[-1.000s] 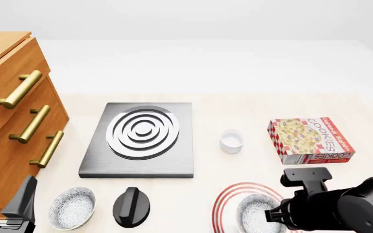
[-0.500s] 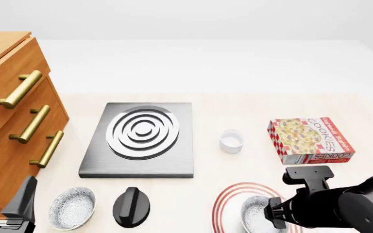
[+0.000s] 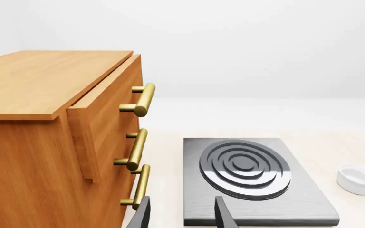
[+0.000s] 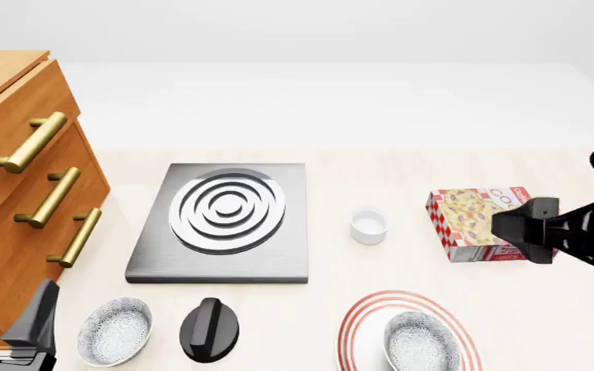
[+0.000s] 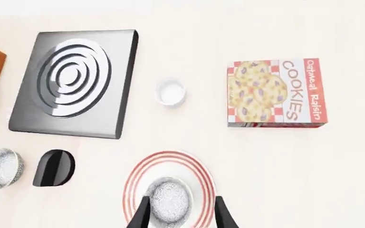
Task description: Pick the akita bowl between the plate and the ramekin and place it on the plate.
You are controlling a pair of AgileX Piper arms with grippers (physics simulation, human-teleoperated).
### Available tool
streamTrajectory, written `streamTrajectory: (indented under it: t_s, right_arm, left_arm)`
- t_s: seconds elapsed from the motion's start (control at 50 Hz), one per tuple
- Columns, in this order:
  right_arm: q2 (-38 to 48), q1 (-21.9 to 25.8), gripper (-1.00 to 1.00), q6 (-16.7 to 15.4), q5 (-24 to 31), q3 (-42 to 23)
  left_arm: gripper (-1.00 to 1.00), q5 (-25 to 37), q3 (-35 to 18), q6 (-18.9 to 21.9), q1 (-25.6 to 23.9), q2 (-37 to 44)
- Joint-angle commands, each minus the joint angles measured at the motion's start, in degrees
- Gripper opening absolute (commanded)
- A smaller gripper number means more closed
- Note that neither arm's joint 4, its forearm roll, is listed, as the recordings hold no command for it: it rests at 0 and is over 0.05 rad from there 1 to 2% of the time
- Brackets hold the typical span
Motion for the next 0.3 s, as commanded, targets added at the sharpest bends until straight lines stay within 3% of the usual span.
streamTrajectory:
  t_s: [0.02, 0.04, 0.06, 0.08, 0.12, 0.14, 0.18, 0.22, 0.24, 0.26, 0.3]
  right_arm:
    - [-6.12, 0.08, 1.00, 0.05, 3.97, -9.09]
    - [-7.80, -0.85, 1.00, -1.39, 3.13, -11.23]
    - [-9.54, -1.70, 1.00, -4.90, 2.52, -14.17]
    - [-12.25, -4.74, 1.00, -11.21, 2.38, -17.90]
    - [-15.89, -6.47, 1.00, -16.37, 0.25, -19.05]
    - [-17.40, -6.24, 1.00, -15.69, -0.81, -18.83]
    - [-18.74, 2.24, 1.00, -11.08, -2.77, -19.13]
    - [-21.93, 4.83, 1.00, -11.65, -5.08, -21.44]
    - [-21.93, 4.83, 1.00, -11.65, -5.08, -21.44]
    - [-23.41, 1.96, 1.00, -10.47, -5.26, -22.80]
    - [-24.46, 2.33, 1.00, -5.69, -5.96, -24.14]
  left_arm:
    - [1.00, 0.00, 0.00, 0.00, 0.00, 0.00]
    - [1.00, 0.00, 0.00, 0.00, 0.00, 0.00]
    - [1.00, 0.00, 0.00, 0.00, 0.00, 0.00]
    - [1.00, 0.00, 0.00, 0.00, 0.00, 0.00]
    - [1.00, 0.00, 0.00, 0.00, 0.00, 0.00]
    - [1.00, 0.00, 0.00, 0.00, 0.00, 0.00]
    - [1.00, 0.00, 0.00, 0.00, 0.00, 0.00]
    - [1.00, 0.00, 0.00, 0.00, 0.00, 0.00]
    - [1.00, 0.00, 0.00, 0.00, 0.00, 0.00]
    - [1.00, 0.00, 0.00, 0.00, 0.00, 0.00]
    - [1.00, 0.00, 0.00, 0.00, 0.00, 0.00]
